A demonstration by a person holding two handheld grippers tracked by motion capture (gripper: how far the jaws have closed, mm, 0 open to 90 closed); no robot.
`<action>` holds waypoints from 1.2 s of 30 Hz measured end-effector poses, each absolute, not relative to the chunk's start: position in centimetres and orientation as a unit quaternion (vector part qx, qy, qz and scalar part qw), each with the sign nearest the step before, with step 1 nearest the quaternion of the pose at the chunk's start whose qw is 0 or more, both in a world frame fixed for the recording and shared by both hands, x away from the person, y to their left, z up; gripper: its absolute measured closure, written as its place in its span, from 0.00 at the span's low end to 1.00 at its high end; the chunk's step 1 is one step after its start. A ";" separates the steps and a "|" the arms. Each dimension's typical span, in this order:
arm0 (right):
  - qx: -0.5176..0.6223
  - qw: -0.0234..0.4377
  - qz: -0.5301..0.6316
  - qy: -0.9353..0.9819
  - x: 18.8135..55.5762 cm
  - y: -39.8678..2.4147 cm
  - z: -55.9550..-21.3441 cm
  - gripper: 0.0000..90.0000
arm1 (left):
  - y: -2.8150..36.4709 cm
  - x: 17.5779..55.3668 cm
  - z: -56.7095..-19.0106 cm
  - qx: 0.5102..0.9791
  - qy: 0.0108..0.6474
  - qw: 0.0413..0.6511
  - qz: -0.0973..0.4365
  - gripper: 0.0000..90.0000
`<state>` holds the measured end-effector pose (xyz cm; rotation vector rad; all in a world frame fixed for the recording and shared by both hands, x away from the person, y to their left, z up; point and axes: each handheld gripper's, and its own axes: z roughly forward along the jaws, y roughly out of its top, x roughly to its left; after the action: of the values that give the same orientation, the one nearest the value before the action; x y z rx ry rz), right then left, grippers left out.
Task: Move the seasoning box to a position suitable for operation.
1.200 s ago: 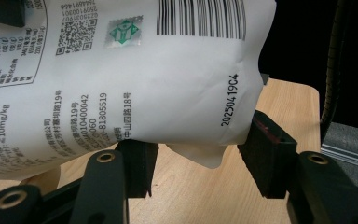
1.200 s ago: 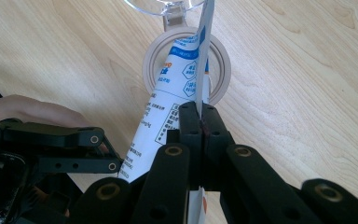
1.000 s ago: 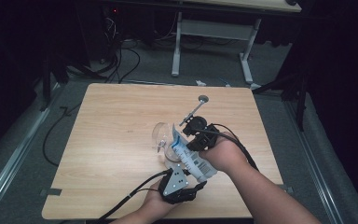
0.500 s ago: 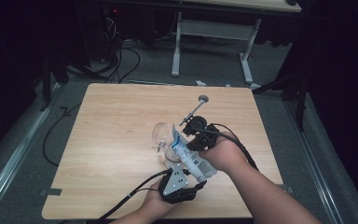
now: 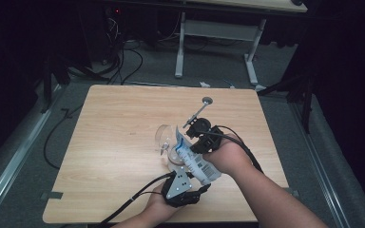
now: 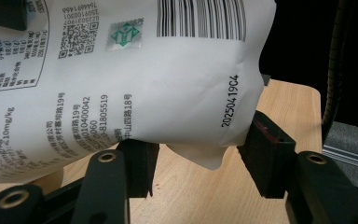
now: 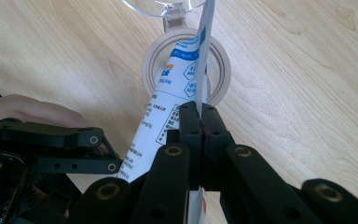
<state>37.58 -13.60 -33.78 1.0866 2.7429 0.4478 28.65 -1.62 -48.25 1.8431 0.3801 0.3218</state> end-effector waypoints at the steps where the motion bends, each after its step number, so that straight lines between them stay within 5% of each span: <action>1: 0.363 0.079 0.149 0.916 37.6 -13.6 -33.8 1.00 | -1.6 28.6 -48.2 0.787 0.163 0.579 0.137 0.55; 36: 0.356 0.087 0.145 0.919 37.5 -13.3 -33.3 1.00 | -1.5 28.7 -48.0 0.780 0.164 0.588 0.135 0.56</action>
<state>37.54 -13.29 -33.33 1.0614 2.7370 0.4323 28.70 -1.47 -48.02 1.8178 0.3810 0.3146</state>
